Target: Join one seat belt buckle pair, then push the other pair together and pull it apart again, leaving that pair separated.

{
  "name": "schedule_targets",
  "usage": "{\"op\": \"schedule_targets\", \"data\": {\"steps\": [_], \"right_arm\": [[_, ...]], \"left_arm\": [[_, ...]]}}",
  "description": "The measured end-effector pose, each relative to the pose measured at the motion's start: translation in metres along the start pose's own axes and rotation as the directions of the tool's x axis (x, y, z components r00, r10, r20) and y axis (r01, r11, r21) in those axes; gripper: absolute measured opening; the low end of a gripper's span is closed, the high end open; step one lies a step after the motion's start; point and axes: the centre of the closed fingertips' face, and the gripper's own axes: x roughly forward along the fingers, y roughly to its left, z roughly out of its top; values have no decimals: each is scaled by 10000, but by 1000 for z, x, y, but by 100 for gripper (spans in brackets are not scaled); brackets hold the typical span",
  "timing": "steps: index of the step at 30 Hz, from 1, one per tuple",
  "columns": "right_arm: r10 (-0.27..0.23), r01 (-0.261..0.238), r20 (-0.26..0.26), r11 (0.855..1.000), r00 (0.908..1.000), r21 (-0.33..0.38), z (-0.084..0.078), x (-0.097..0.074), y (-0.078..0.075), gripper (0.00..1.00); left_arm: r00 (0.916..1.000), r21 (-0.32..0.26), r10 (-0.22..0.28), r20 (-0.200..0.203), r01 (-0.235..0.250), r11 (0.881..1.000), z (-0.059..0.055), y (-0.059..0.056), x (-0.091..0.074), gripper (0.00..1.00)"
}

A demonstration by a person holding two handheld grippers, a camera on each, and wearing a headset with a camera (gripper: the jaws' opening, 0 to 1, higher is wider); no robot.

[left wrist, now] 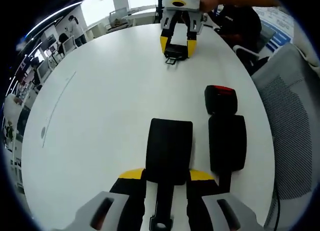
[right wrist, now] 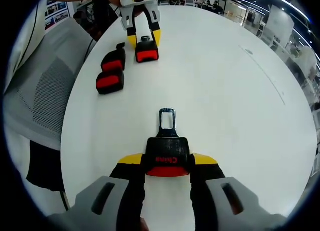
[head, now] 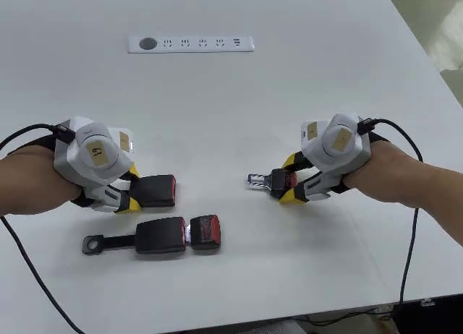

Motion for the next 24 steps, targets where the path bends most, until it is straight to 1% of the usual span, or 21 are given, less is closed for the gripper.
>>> {"op": "schedule_targets", "data": {"steps": [4,7,9,11,13,15,17,20,21,24], "right_arm": [[8,-8,-76,10000,10000,-22,-1,0,-1,33],[-26,26,-110,10000,9999,-21,1,0,-1,33],[-78,78,-107,10000,9999,-8,2,3,-2,33],[-103,103,-115,9999,9999,5,4,6,-3,33],[-95,94,-89,10000,9999,-29,9,7,0,33],[-75,75,-40,9999,10000,-74,18,6,6,33],[-45,45,5,9999,10000,-97,24,9,8,33],[-22,23,67,9999,10000,-141,27,16,6,33],[-27,29,101,9999,9999,-137,33,16,9,33],[26,-22,192,9998,9998,-214,43,19,13,33]], "left_arm": [[10000,-66,-11,-17,11,10000,-1,1,1,32],[10000,-160,-17,-20,17,9999,-2,2,1,32],[10000,-209,-12,-2,12,9998,-2,1,1,32],[10000,-242,-9,38,9,9997,-4,4,2,32],[10000,-277,2,76,0,9996,-7,6,3,32],[10000,-290,19,89,-16,9996,-6,6,3,32],[9999,-343,35,103,-32,9994,-7,7,4,32],[9999,-348,38,115,-34,9994,-6,6,4,31],[9999,-363,33,124,-28,9993,-6,6,4,31],[9998,-430,15,187,-7,9991,-6,5,5,32]]}}
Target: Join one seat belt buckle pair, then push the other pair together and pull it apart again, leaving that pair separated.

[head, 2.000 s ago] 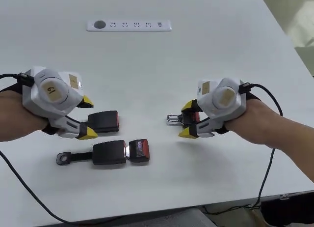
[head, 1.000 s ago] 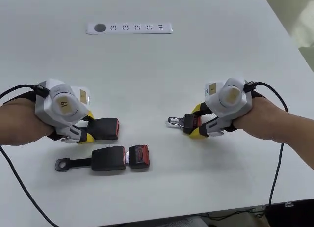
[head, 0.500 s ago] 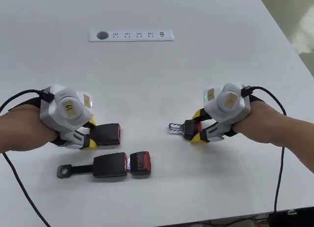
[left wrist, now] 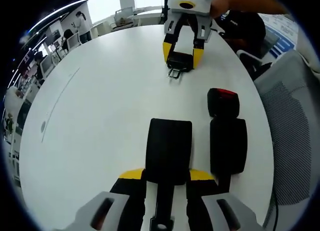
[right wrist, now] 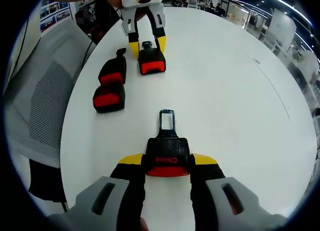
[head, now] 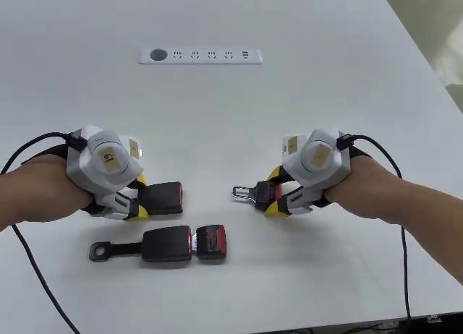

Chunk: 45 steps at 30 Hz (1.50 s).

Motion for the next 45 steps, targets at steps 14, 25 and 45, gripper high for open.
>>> {"op": "schedule_targets", "data": {"steps": [14,25,45], "right_arm": [[156,-148,461,9997,9988,-193,32,23,9,33],[254,-223,645,9986,9976,-487,52,34,15,33],[285,-218,567,9930,9980,-1159,75,49,15,32]], "left_arm": [[10000,-66,-35,12,35,10000,1,-1,1,31],[10000,-30,-37,-28,37,10000,1,-2,1,32],[9997,13,-51,-234,51,10000,1,-2,1,31]]}}
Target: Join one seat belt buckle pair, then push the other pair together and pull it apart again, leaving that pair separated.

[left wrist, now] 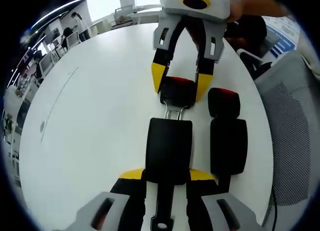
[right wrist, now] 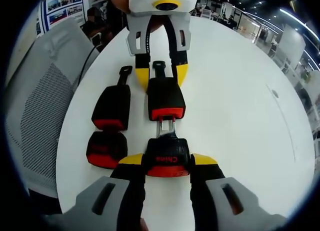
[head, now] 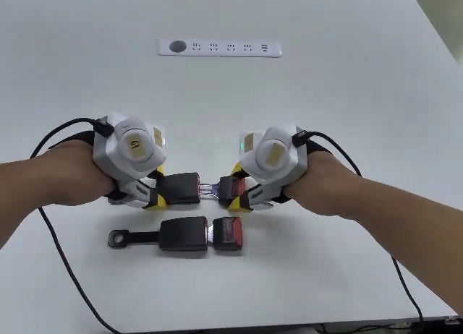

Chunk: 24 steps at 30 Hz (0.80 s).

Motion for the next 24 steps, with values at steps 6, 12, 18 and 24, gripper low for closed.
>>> {"op": "schedule_targets", "data": {"steps": [6,12,18,24], "right_arm": [[88,-89,113,9999,9999,47,5,3,1,32],[106,-115,290,9995,9995,296,5,3,0,32],[161,-171,379,9995,9992,259,9,6,0,31],[105,-116,390,9996,9992,274,11,8,-1,31]], "left_arm": [[10000,89,-2,45,2,10000,2,-1,0,31],[10000,224,-31,93,29,9997,3,-1,0,30],[9989,100,-21,460,16,9999,2,-1,-1,30],[9995,221,-47,319,40,9997,4,-1,0,30]]}}
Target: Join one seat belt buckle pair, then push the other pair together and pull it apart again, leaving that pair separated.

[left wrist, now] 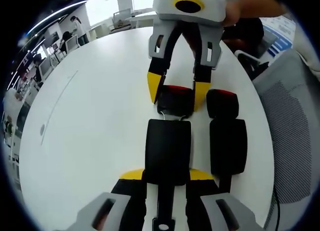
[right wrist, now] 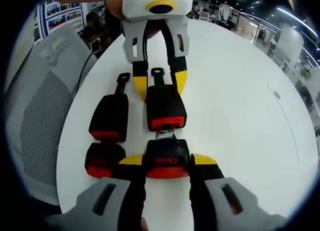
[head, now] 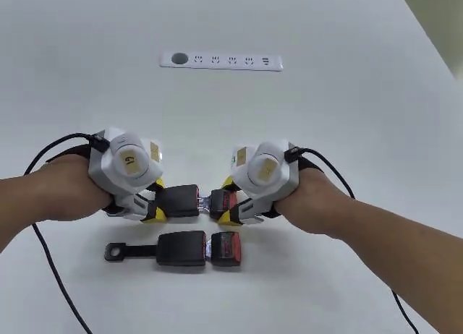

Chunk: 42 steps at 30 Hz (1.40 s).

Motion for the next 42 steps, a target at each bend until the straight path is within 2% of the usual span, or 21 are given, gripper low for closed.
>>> {"op": "schedule_targets", "data": {"steps": [18,24,42], "right_arm": [[-90,89,-150,9999,9998,-57,4,0,1,31],[-112,111,-108,9999,9999,-80,6,6,-1,31],[-145,144,-120,9998,9998,-105,6,2,1,31]], "left_arm": [[10000,142,-22,19,22,9999,0,0,0,29],[10000,129,-19,48,18,9999,-1,1,-1,29],[10000,95,-30,4,30,9999,-1,0,0,30]]}}
